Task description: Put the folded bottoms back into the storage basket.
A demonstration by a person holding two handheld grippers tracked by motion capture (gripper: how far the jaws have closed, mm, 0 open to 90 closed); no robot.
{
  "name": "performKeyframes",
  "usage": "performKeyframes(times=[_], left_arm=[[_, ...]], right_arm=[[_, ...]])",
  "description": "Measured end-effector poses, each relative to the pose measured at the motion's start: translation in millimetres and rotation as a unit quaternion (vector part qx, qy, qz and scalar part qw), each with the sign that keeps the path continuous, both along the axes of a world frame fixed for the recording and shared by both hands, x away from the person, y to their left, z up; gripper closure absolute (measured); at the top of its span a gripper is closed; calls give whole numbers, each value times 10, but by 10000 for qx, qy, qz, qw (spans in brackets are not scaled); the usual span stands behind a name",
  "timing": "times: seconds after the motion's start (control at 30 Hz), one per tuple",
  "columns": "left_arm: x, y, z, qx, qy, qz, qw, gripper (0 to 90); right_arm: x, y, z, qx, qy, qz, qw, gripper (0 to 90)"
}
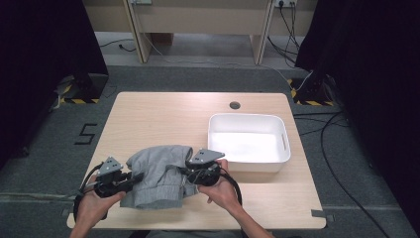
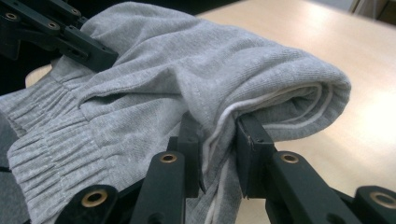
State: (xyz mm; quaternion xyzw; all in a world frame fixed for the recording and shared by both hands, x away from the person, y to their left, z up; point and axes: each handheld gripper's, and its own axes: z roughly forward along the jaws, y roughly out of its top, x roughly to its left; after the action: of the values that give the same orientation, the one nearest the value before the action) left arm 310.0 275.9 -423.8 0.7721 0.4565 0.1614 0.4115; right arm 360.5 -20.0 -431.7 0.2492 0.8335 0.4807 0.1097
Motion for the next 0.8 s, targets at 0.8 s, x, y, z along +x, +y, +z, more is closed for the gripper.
performKeyframes(times=[0.8], left_arm=[[453, -588, 579, -167, -117, -515, 9985, 746]], right_arm=[[251, -640, 607, 103, -183, -416, 9989, 744]])
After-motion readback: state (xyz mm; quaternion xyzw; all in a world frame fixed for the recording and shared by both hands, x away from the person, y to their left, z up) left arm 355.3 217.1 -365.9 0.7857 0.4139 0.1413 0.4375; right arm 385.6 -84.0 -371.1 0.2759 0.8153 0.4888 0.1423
